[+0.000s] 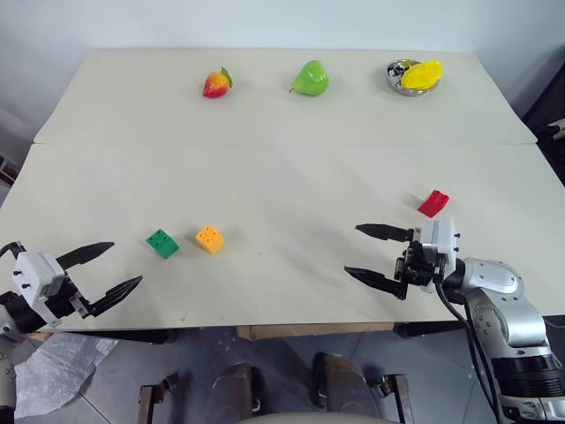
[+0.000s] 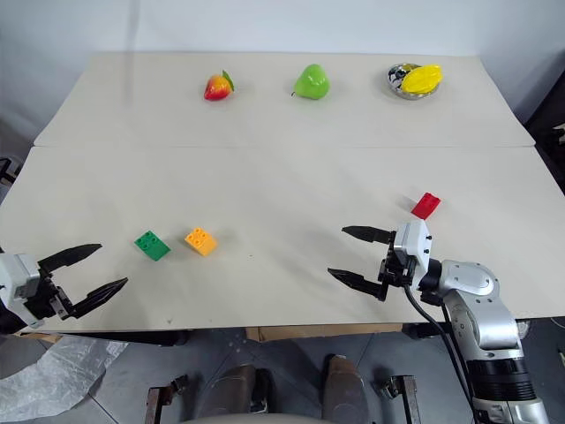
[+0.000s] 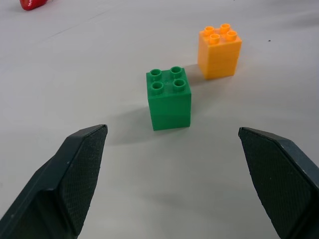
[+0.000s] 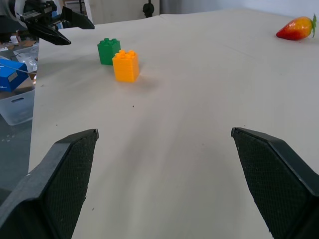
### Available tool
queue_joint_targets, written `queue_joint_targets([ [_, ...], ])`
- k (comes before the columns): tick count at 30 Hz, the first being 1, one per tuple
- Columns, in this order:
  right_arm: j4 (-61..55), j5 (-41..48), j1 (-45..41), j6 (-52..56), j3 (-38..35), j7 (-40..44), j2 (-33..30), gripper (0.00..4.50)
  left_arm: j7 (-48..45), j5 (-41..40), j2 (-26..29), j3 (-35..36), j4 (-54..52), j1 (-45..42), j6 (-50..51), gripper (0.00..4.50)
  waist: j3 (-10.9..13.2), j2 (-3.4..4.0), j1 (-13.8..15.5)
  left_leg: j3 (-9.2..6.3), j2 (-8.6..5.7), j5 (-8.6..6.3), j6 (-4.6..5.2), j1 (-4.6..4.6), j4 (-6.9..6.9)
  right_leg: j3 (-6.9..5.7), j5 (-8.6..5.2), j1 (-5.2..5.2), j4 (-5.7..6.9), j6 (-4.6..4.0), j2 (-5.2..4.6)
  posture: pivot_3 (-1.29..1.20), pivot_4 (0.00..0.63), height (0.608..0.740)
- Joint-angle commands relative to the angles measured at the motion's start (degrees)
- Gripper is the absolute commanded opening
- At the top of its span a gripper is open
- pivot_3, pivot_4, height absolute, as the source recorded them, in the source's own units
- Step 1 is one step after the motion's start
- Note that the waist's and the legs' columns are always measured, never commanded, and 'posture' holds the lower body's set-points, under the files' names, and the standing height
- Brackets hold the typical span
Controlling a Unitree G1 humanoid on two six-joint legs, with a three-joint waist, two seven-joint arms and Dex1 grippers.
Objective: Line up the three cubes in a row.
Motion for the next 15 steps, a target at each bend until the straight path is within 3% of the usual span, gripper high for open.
queue_joint_targets([
  [1, -1.96, 0.69, 0.00, -0.39, -0.74, 0.01, -0.35, 4.50, -0.68, -2.09, 1.14, 1.76, -1.97, 0.82, 1.44, 4.48, 0.00, 0.00, -0.01, 0.00, 0.00, 0.00, 0.00, 0.00, 0.00, 0.00, 0.00, 0.00, 0.00, 0.00, 0.00, 0.00, 0.150, 0.740],
  [5, -4.51, 2.24, 1.78, 0.63, -4.55, -4.43, 0.03, 4.50, 1.20, -9.37, 1.03, 1.88, -10.48, -0.92, 10.15, 4.48, 0.00, -0.01, 0.29, -0.03, 0.01, 0.00, 0.00, -0.02, 0.02, 0.00, 0.00, 0.00, 0.01, 0.00, 0.00, 0.00, 0.150, 0.740],
  [8, -7.30, 4.92, 4.84, 2.98, -10.95, -10.82, 0.19, 4.50, 3.94, -15.55, 3.99, -0.73, -18.17, -3.22, 22.57, 4.48, 0.00, -0.02, 0.79, -0.11, -0.01, -0.04, 0.02, -0.04, 0.11, 0.01, 0.00, 0.04, 0.06, -0.01, -0.05, 0.00, 0.150, 0.740],
  [10, -8.71, 6.02, 8.09, 3.44, -16.95, -15.86, 0.70, 4.50, 4.53, -13.55, 5.03, -5.89, -21.50, -6.47, 24.93, 4.48, -0.01, 0.00, 1.46, -0.19, -0.01, -0.05, 0.01, -0.05, 0.18, 0.00, 0.00, 0.07, 0.11, -0.01, -0.04, 0.00, 0.150, 0.740],
  [15, -7.65, 0.00, 15.45, -1.68, -26.12, -28.26, 5.52, 4.50, 1.74, -6.24, 2.08, -17.13, -20.87, -14.86, 18.96, 4.48, -0.14, 0.19, 1.57, -0.08, -0.06, -0.10, 0.01, 0.04, 0.19, 0.05, 0.00, 0.16, 0.06, -0.01, 0.05, 0.00, 0.150, 0.740],
])
